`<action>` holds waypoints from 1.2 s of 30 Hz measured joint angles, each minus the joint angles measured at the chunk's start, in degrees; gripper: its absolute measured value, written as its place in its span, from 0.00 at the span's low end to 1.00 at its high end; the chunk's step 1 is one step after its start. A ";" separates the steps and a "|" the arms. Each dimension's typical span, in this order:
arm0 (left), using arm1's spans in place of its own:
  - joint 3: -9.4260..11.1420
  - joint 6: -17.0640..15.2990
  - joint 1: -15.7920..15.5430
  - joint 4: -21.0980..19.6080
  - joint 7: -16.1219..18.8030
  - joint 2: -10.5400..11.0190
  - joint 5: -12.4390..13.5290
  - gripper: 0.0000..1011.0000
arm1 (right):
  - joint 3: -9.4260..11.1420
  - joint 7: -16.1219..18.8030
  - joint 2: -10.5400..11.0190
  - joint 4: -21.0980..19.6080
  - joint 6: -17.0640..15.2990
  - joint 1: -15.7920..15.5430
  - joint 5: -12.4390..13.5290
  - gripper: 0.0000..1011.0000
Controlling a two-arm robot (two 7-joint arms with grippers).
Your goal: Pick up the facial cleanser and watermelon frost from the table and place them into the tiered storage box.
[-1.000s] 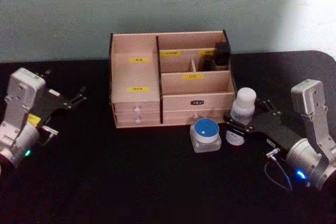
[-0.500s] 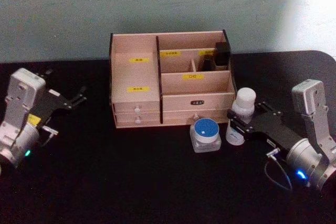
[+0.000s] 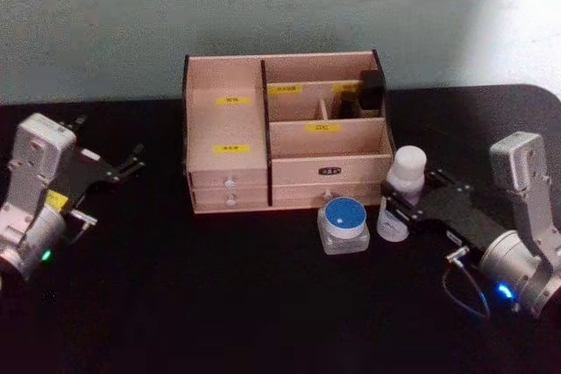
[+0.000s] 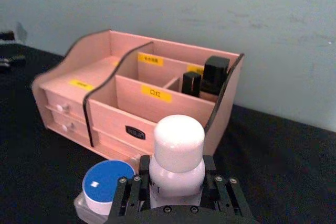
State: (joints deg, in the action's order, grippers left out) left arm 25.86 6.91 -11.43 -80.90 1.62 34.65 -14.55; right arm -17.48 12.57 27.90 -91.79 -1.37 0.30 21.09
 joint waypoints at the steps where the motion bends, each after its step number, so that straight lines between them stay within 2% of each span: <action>1: 0.00 0.00 0.00 0.00 0.00 0.00 0.00 0.99 | 0.00 0.00 0.00 0.00 0.00 0.00 0.00 0.59; 6: 0.00 0.00 0.00 -0.01 0.00 0.00 0.00 0.99 | 2.47 2.60 0.78 -3.27 -0.41 -2.03 2.29 0.59; 10: 0.00 0.00 0.00 0.00 0.00 0.00 0.00 0.99 | 5.22 5.07 1.71 -7.19 -1.97 -3.67 5.09 0.59; 13: 0.00 0.00 0.00 0.00 0.00 0.00 0.00 0.99 | 6.62 6.26 2.30 -9.35 -2.95 -3.96 6.63 0.59; 18: 0.00 0.00 0.00 0.00 0.00 0.00 0.00 0.99 | 7.44 7.58 2.81 -10.92 -3.65 -2.70 8.14 0.59; 22: 0.00 0.00 0.00 0.00 0.00 0.00 0.00 0.99 | 6.80 8.22 2.65 -10.32 -4.23 0.22 8.54 0.59; 25: 0.00 0.00 0.00 -0.01 0.00 0.00 0.00 0.99 | 5.54 8.70 2.04 -8.61 -4.72 3.48 8.58 0.59; 32: 0.00 0.00 0.00 0.00 0.00 0.00 0.00 0.99 | 1.82 9.32 -0.18 -2.94 -5.18 11.05 7.20 0.59; 36: 0.00 0.00 0.00 0.00 0.00 0.00 0.00 0.99 | -0.45 9.39 -2.24 1.59 -5.49 15.94 5.93 0.59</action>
State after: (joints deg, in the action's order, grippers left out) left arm 25.86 6.91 -11.43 -80.90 1.62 34.65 -14.55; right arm -17.93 21.96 25.66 -90.20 -6.86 16.25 27.02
